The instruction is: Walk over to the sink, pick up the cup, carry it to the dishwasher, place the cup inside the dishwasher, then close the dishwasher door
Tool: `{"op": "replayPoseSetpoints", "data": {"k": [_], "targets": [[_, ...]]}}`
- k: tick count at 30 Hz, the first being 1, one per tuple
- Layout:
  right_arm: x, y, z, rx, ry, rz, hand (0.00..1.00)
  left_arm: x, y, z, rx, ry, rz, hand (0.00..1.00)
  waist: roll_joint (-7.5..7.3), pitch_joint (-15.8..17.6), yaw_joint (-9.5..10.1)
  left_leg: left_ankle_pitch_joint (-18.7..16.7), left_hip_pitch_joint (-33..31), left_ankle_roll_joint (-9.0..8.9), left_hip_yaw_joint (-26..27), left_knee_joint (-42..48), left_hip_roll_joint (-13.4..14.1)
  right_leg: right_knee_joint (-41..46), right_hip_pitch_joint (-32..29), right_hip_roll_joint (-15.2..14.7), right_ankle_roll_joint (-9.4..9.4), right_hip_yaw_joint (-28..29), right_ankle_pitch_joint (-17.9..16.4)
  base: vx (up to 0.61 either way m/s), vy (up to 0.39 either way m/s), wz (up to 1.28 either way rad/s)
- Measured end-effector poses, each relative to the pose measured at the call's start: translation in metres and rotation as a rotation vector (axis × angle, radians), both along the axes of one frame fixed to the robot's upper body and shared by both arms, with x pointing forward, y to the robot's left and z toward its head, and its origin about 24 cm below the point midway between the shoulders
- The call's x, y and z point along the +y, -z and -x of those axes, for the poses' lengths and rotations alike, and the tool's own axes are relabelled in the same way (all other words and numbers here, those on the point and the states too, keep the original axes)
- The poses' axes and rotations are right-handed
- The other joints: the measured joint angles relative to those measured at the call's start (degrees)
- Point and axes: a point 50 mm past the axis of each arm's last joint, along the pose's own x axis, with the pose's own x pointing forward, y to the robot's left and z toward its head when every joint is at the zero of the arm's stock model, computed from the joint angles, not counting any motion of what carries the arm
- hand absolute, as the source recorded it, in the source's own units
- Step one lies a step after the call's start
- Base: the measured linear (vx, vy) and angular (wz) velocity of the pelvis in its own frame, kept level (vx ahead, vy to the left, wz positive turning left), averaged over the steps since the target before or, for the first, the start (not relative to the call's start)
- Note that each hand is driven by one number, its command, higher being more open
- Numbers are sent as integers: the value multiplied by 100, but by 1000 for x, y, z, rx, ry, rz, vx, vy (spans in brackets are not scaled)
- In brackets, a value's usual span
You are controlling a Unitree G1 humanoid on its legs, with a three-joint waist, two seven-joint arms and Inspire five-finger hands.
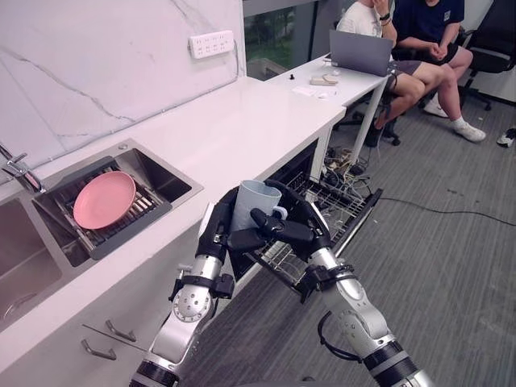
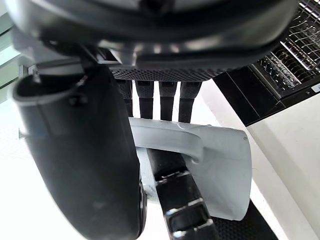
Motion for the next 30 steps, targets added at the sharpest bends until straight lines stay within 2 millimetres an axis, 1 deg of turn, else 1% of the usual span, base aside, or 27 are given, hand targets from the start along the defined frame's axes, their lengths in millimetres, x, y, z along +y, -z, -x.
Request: {"op": "replayPoseSetpoints", "data": {"k": [1, 3, 6, 10, 12, 15, 18, 20, 24, 26, 28, 30], "targets": [[-1, 0, 0, 0, -1, 2, 30, 1, 0, 0, -5, 1, -17, 90, -18, -4, 1, 0, -3, 0, 5, 2, 0, -18, 3, 0, 0, 4, 13, -54, -17, -2], [-4, 0, -1, 0, -2, 7, 30, 3, 0, 0, -14, 6, -57, 90, -47, 6, -2, -1, 0, 0, 14, 10, -7, -24, 11, -5, -1, 13, 25, -49, -13, -2], [-8, -1, -2, -4, 8, 10, 30, 0, -2, 0, -28, 15, -71, 90, -56, 12, 18, -1, 4, 0, 13, 15, -14, -11, 13, -12, 0, 14, 26, -46, -8, 0], [-11, -4, -5, -18, 46, -1, 30, -5, -8, -1, -61, 5, -51, 90, -79, 28, 35, -4, 3, -2, 11, 33, -14, -1, 12, -13, -1, 15, 24, -29, -8, 0], [-15, -7, -8, -32, 102, 16, 30, -8, -13, 0, -87, 5, -28, 90, -83, 35, 41, -6, 1, -3, 11, 37, -13, 0, 11, -14, -1, 15, 23, -36, -14, 0], [-27, -14, -15, -58, 195, 40, 30, -12, -23, 4, -134, 25, 11, 90, -88, 61, 52, -9, 1, -2, 10, 40, -13, 0, 13, -14, 1, 15, 22, 0, 0, 0], [-43, -24, -23, -94, 294, 73, 30, -10, -29, 4, -170, 17, 47, 90, -82, 169, 54, -9, 2, -2, 7, 58, -11, 3, 21, -13, 1, 14, 23, -39, -13, 0], [-53, -25, -24, -102, 348, 104, 30, -4, -30, 2, -171, -14, 69, 90, -80, 189, 51, -11, 2, -5, 6, 56, -1, 1, 21, -3, 1, 13, 22, -20, -10, 0], [-60, -26, -24, -111, 396, 150, 30, 3, -31, 1, -169, -47, 92, 90, -73, 216, 51, -11, -2, -6, 2, 50, 4, -5, 19, 3, 2, 8, 22, 0, 0, 0], [-63, -27, -24, -114, 409, 162, 30, 3, -30, 2, -166, -52, 102, 90, -73, 222, 58, -12, -17, -8, -8, 48, 2, -9, 12, 0, 2, -2, 21, 0, 0, 2], [-65, -27, -24, -122, 418, 197, 30, 3, -27, 3, -149, -54, 129, 90, -70, 231, 61, -12, -69, -8, -21, 52, -4, -11, -34, -10, 3, -14, 21, 0, 0, 5], [-68, -25, -25, -122, 418, 257, 30, 3, -19, 6, -109, -50, 154, 90, -68, 295, 60, -12, -113, -8, -55, 54, -15, -25, -48, -25, 5, -48, 19, -9, -2, 8]]}}
